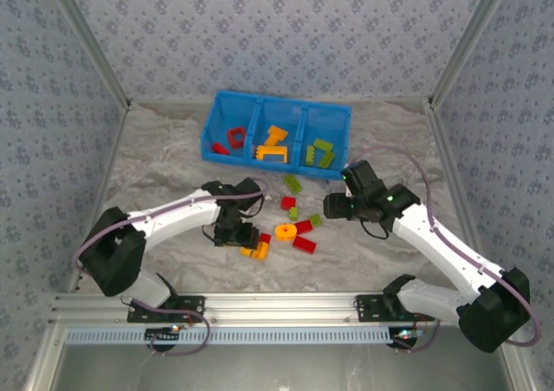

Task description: Sort the legos into containers by color

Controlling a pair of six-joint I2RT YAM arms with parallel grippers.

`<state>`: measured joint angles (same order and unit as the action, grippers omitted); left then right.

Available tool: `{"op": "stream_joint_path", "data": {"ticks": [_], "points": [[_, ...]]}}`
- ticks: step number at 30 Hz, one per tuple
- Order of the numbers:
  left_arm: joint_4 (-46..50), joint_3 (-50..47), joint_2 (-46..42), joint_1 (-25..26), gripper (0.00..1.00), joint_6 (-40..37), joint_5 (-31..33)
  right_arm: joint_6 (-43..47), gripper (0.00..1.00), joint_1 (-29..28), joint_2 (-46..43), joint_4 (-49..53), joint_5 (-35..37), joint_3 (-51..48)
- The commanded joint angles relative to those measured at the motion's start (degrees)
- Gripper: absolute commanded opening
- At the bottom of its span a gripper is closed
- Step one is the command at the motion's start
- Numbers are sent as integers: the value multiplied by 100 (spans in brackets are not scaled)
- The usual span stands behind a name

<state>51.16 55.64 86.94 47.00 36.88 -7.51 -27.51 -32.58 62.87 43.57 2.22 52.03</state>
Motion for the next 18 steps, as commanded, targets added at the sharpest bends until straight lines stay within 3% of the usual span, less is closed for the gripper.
{"op": "stream_joint_path", "data": {"ticks": [1, 10, 18], "points": [[-123, -8, 211, 41, 64, -252, 27, 22, 71, 50, -82, 144, -70, 31], [-264, 26, 468, 44, 63, -510, -116, -166, 71, 82, -73, 93, -37, -36], [-311, 44, 765, 43, 57, -560, 13, -241, 70, 83, -126, 91, -4, -8]]}}
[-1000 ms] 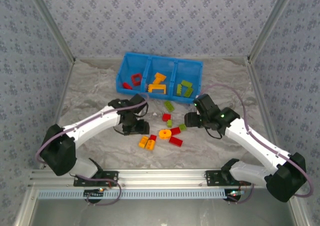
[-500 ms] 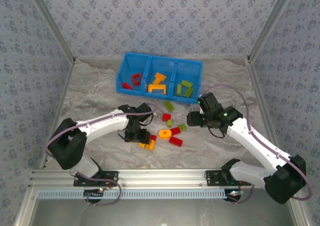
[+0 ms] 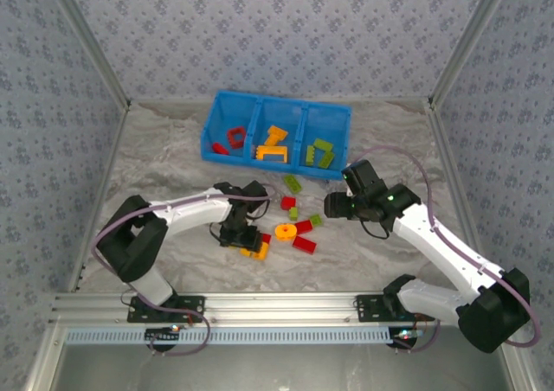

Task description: Sort the legos into containers by color

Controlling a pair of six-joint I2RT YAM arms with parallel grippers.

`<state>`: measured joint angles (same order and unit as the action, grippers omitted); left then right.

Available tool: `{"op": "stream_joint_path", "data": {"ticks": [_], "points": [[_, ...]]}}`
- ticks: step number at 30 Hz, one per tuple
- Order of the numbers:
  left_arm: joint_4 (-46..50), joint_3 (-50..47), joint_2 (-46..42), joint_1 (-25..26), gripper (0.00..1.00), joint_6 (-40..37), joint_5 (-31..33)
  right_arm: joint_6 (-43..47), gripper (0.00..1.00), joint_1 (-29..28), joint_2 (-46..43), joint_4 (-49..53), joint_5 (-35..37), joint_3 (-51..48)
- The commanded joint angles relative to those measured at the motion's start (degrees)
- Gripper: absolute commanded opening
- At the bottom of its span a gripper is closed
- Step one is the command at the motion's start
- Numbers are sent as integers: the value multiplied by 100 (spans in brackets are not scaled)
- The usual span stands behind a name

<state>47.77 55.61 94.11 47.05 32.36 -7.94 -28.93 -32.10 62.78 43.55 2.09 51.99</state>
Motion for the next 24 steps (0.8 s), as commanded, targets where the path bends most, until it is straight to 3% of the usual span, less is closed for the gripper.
{"op": "stream_joint_path", "data": {"ticks": [1, 8, 14, 18, 24], "points": [[35, 42, 38, 33, 56, -91, 113, -104, 71, 36, -117, 81, 2, 0], [96, -51, 8, -222, 49, -4, 370, -109, 70, 36, -132, 17, -158, 29], [-3, -24, 108, -293, 51, -49, 250, 282, 71, 47, -396, -490, -1538, -235], [-90, -5, 303, -296, 51, -84, 254, 326, 72, 89, -516, -527, -1909, -401], [-237, 54, 422, -295, 34, 38, 328, 301, 72, 193, -593, -606, -2171, -531]]}}
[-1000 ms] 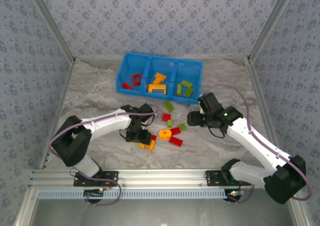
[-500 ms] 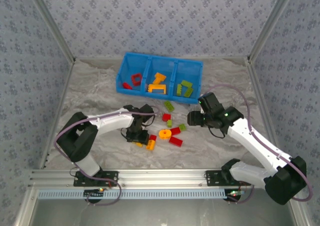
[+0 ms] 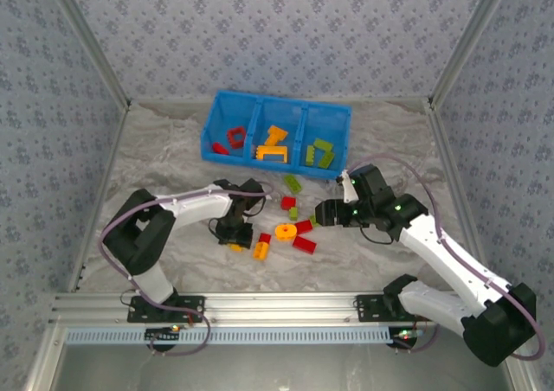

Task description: Sort the legos into containers by color

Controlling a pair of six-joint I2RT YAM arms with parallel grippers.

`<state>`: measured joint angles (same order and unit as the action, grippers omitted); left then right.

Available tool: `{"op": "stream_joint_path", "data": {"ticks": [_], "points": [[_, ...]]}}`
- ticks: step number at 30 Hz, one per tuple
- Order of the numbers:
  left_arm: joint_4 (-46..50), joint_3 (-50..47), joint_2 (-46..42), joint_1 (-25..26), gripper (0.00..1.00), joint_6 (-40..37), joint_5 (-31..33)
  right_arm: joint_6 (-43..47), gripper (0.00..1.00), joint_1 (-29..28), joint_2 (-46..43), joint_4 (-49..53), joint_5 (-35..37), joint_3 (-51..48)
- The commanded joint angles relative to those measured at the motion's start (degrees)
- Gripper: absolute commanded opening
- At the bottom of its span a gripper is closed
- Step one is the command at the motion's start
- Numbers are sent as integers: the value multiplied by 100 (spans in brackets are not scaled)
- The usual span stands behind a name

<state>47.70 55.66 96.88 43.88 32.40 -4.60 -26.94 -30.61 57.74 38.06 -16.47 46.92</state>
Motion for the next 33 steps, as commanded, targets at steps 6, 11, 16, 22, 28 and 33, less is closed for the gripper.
{"op": "stream_joint_path", "data": {"ticks": [6, 11, 16, 22, 28, 33], "points": [[302, 866, -188, -128, 30, 91, 334, 10, 72, 298, -122, -51, -186, 277], [715, 2427, 129, -566, 29, -60, 461, -92, 72, 508, 139, -339, 131, 735], [740, 4258, 1341, -876, 29, -213, 616, -177, 72, 628, 704, -727, 551, 1280], [682, 6756, 2995, -1147, 29, 51, 984, -79, 72, 772, 1059, -708, 653, 1744], [869, 9482, 4831, -1211, 30, -138, 913, -116, 72, 923, 921, -615, 612, 1630], [858, 9802, 5379, -1266, 32, 142, 579, -63, 73, 960, 916, -447, 660, 1557]]}}
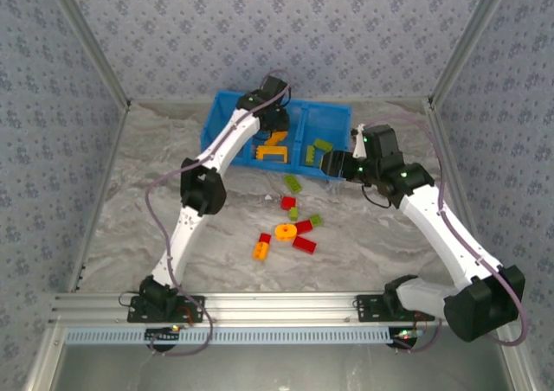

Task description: Sort the legos into containers by color

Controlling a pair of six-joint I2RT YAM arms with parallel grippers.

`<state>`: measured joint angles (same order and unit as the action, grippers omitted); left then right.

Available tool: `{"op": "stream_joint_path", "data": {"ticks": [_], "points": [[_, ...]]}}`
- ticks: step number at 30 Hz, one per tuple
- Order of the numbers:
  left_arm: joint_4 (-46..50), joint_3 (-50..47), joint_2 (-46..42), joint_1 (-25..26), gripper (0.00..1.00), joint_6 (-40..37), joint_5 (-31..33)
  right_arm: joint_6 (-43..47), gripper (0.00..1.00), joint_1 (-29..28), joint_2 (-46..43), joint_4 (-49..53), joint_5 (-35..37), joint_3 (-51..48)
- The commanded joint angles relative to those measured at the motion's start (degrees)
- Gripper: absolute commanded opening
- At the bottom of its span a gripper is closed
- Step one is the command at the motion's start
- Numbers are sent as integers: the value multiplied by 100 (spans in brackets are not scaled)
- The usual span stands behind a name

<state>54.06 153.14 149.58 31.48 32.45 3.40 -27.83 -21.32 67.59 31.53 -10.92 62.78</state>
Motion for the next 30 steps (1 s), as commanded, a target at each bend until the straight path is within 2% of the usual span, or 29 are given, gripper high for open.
{"op": "stream_joint_path", "data": {"ticks": [1, 8, 12, 18, 20, 24, 30], "points": [[89, -114, 90, 1, 34, 137, -347, 89, 72, 12, -14, 265, 141, -28], [10, -215, 79, 49, 45, 123, -658, 426, 72, -206, 397, 945, 601, -536], [145, -211, -28, 40, 50, 80, -670, 315, 72, -636, 725, 1007, 595, -626], [446, -313, -500, 46, 60, 186, -466, -445, 70, -1047, 1463, 796, 813, -707], [462, -548, -866, 75, 63, 230, -342, -760, 70, -1157, 1550, 425, 952, -736], [251, -1707, -1882, 69, 66, 412, -287, -777, 70, -1503, 1783, -577, 1388, -684], [-698, -4745, -4011, -18, 69, 641, -366, -590, 72, -1634, 2896, -1159, 1903, 50]]}}
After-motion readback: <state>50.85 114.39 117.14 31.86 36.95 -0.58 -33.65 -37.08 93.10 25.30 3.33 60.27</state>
